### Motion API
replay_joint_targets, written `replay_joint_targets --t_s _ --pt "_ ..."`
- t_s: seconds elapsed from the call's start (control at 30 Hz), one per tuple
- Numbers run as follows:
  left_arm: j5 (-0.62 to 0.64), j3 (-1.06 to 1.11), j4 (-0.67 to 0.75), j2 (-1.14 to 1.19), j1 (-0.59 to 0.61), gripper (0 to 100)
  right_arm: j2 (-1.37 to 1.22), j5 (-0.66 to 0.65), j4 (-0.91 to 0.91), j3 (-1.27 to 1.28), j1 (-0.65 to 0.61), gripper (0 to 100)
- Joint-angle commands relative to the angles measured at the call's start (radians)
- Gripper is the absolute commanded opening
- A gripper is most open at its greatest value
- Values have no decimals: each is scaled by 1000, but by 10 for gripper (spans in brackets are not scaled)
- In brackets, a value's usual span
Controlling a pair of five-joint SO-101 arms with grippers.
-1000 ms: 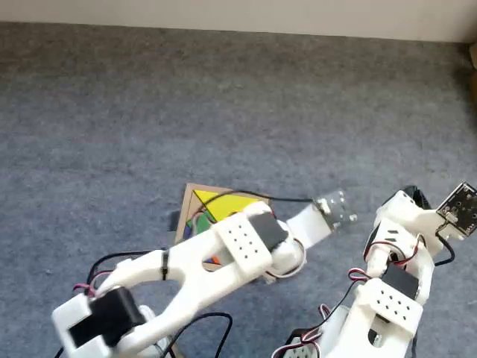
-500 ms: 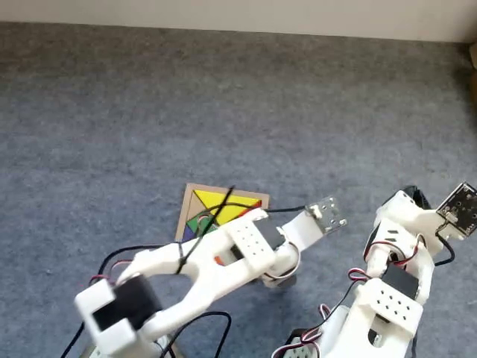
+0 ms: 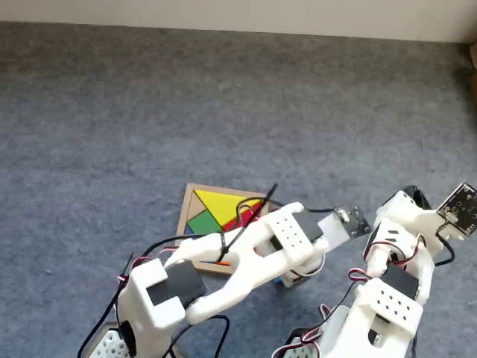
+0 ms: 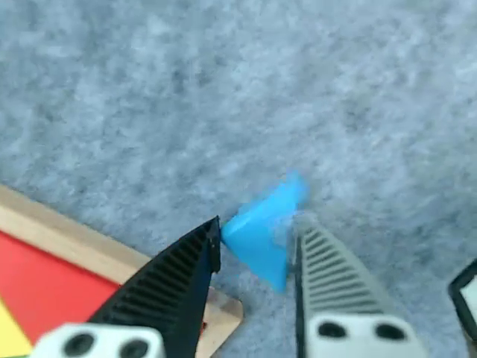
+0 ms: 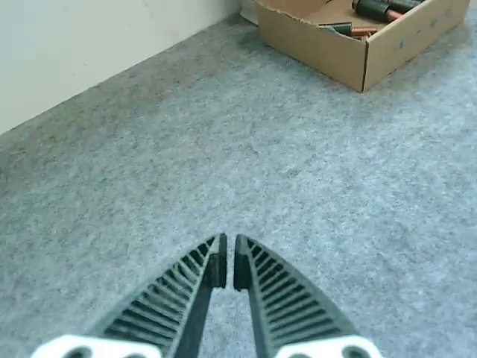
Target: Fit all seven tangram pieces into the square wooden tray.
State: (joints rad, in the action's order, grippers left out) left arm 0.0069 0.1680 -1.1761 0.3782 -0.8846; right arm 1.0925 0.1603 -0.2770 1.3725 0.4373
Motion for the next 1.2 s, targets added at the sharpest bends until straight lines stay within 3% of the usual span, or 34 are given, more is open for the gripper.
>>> replay_joint_targets --t_s 0.0,0.23,0.53,0.73,1.03,1.17 --pt "-9 -42 -3 5 7 89 27 8 24 -13 15 34" --pt "-11 -44 -34 -25 10 88 27 8 24 -12 13 34" --pt "-14 107 -64 -312 18 88 27 8 24 -12 13 34" --pt "-25 226 -64 -495 162 88 27 8 24 -12 13 34" --pt "-414 390 -58 -559 456 90 27 2 24 -10 -13 34" --pt "-500 452 49 -559 526 91 27 2 24 -10 -13 34"
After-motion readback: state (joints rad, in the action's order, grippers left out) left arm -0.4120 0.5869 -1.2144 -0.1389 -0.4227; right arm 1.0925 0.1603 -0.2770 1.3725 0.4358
